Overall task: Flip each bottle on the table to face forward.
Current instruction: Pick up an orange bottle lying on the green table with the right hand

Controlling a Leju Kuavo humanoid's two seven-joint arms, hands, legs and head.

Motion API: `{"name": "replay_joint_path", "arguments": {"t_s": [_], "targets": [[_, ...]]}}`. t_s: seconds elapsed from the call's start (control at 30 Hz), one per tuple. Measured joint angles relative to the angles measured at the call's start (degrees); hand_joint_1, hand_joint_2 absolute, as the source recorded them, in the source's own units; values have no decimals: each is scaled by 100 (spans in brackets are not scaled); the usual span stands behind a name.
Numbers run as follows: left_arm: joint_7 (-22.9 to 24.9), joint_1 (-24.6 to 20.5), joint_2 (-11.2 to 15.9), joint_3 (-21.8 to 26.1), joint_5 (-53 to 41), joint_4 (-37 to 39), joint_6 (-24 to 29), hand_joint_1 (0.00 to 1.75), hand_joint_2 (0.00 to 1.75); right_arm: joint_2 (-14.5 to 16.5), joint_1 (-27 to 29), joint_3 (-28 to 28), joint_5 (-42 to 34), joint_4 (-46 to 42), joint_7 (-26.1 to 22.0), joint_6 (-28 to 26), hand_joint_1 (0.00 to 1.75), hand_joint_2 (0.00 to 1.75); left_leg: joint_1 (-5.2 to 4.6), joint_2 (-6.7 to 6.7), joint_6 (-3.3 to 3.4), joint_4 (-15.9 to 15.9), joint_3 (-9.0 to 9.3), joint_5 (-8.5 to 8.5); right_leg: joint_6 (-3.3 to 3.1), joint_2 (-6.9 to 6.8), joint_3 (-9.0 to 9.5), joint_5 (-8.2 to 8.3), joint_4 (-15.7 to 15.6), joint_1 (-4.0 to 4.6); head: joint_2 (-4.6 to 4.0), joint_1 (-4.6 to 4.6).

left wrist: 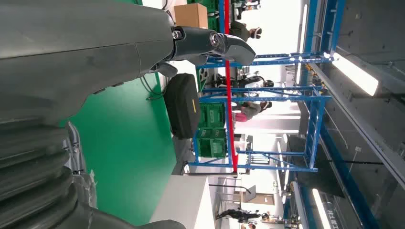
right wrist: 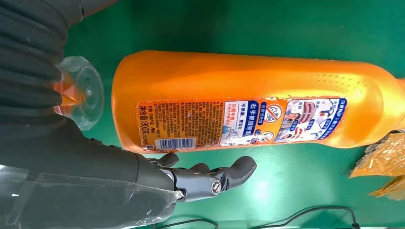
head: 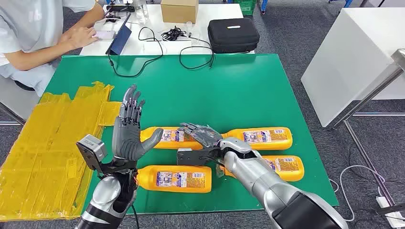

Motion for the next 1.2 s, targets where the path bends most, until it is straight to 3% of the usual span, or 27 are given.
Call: {"name": "replay_joint_path", "arguments": {"t_s": [0.17,0.73,1.2], "targets": [[-2,-20,0,-5,0,38,0,0,175,19,-2,42,26,3,120,-38,0,175,0,0,0,0,0,0,0,0,0,0,0,0,0,1],[3,-78,0,-71,0,132,0,0,175,196,-45,250,308,199,1276,-642,0,175,0,0,0,0,0,0,0,0,0,0,0,0,0,1],[4,-83,0,-85,0,138,3,0,175,300,-69,275,344,309,1401,-643,0,175,0,0,0,0,0,0,0,0,0,0,0,0,0,1]]}}
